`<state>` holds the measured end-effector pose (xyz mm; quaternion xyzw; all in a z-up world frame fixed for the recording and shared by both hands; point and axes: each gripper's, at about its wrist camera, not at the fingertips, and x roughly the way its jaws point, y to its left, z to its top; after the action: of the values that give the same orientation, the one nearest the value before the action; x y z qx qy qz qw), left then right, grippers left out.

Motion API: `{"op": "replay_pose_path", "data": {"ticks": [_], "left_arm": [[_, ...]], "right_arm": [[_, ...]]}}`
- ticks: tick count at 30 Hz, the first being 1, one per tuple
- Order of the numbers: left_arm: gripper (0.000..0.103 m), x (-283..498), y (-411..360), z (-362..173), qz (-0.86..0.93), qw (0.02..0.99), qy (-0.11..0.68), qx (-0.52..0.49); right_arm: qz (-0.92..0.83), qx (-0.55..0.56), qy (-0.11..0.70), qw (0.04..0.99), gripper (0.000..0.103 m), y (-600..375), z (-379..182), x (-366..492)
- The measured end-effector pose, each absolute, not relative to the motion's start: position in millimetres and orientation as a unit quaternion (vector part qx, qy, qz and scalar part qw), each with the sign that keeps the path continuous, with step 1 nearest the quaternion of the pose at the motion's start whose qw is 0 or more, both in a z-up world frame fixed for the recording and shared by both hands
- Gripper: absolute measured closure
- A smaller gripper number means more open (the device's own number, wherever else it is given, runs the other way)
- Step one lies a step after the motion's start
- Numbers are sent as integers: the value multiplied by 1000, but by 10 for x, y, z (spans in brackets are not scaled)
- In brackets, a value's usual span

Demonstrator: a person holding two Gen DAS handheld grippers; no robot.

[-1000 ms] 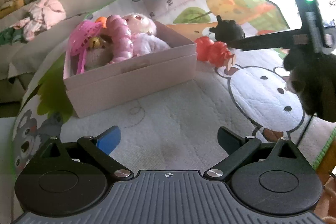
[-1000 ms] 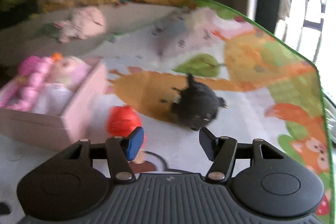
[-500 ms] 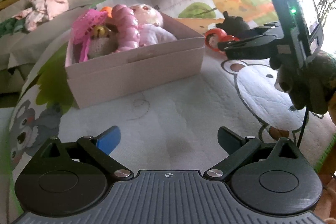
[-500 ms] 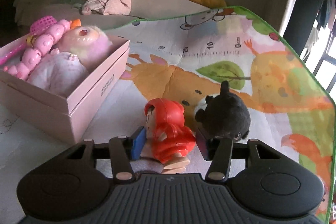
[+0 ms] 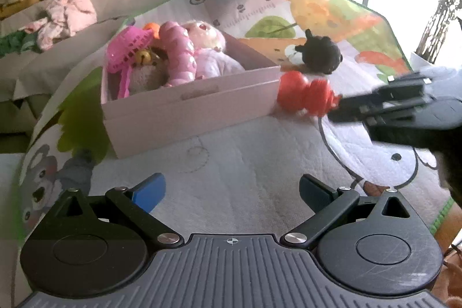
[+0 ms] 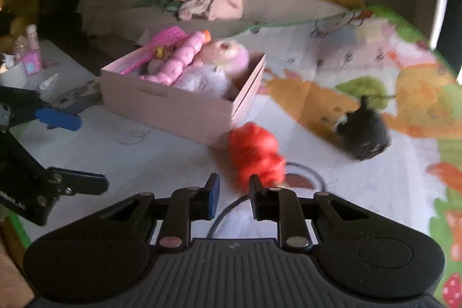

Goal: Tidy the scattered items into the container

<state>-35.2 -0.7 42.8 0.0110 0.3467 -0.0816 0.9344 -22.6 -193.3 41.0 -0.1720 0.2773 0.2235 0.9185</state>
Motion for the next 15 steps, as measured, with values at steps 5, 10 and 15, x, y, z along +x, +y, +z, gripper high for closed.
{"op": "replay_pose_path", "data": {"ticks": [5,10,15], "left_arm": [[2,-358,36,437,-76,935,347,5],[2,-352,22,404,-83,933,351,5],[2,-345,81,381,-75,932,355,1]], "right_arm": [[198,-181,250,930,46,-1889,410,-72],[180,-160,287,927,42,-1859,195,358],[190,-78,361,910,57,-2026,103,502]]}}
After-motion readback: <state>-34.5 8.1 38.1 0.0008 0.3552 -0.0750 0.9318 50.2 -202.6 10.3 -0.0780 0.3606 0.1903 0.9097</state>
